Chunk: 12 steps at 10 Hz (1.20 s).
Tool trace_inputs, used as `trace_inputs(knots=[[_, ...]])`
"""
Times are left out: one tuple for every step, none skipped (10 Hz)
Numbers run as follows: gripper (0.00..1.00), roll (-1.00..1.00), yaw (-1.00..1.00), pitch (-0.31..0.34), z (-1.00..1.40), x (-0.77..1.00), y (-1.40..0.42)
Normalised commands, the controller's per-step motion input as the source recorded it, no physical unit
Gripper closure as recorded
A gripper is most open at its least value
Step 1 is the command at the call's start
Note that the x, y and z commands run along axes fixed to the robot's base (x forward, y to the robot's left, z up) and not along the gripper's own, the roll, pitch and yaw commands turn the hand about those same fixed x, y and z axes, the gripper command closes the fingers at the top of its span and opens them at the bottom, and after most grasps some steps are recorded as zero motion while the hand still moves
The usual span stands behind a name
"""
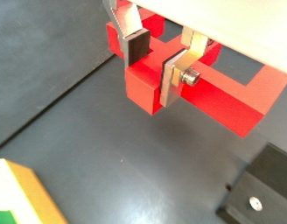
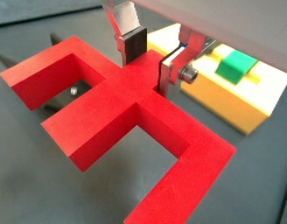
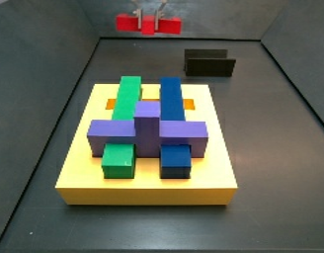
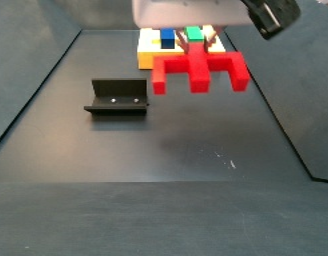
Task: Pick up the red object. Move up. Place the red object on the fixture. Regrasp the red object. Move to above the board. Insert the red object.
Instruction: Place the red object on the fixture.
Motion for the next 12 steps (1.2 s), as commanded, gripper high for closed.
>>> trace_inputs(knots=[[1.00,-0.78,-0.23,0.023,0.33,0.90,0.00],[1.00,-0.72,-0.19,0.000,0.26,0.89,0.00],[1.00,-0.47,-0.08,-0.017,0.04,0.97,0.00],[1.00,-0.42,-0.04,-0.017,0.00,0.97,0.00],[1.00,-0.40,-0.07,-0.069,0.00,1.00,0.00],[1.00,-0.41,-0.07,-0.057,-0.02,1.00,0.00],[1.00,-0.42,-0.05,-0.040,0.00,1.00,0.00],[1.00,-0.45,-0.10,-0.106,0.00,1.00,0.00],[1.00,-0.47,-0.11,-0.066,0.00,1.00,0.00],[1.00,-0.49,-0.12,-0.111,0.00,1.00,0.00],[1.00,-0.51,-0.11,-0.143,0.00,1.00,0.00],[1.00,-0.54,-0.11,-0.057,0.00,0.91,0.02]])
